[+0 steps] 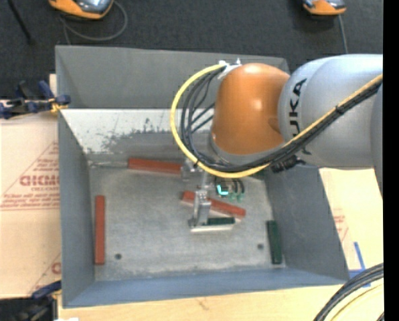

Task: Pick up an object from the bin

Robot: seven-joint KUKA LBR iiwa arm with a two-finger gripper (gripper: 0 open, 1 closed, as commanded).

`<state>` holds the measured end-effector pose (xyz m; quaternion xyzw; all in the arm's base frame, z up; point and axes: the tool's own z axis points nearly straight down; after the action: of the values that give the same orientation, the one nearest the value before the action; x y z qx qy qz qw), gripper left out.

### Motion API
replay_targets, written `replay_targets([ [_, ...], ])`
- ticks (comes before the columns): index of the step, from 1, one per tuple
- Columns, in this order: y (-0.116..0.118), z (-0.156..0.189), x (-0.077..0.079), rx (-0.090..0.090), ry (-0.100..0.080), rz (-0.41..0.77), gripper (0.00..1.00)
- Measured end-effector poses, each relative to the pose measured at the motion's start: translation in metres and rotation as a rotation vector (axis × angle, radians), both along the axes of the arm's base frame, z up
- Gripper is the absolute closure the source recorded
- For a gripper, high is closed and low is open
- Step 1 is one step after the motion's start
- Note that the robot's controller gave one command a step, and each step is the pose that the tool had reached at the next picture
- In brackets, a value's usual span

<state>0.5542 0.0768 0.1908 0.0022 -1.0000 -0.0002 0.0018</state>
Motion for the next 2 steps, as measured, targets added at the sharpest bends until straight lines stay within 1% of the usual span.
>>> replay_targets([
  [1,-0.056,-0.027,0.038,-0.003,-0.01,0.116,0.0],
  [2,-0.123,-0.124,-0.011,-0.002,0.0,-0.034,0.0],
])
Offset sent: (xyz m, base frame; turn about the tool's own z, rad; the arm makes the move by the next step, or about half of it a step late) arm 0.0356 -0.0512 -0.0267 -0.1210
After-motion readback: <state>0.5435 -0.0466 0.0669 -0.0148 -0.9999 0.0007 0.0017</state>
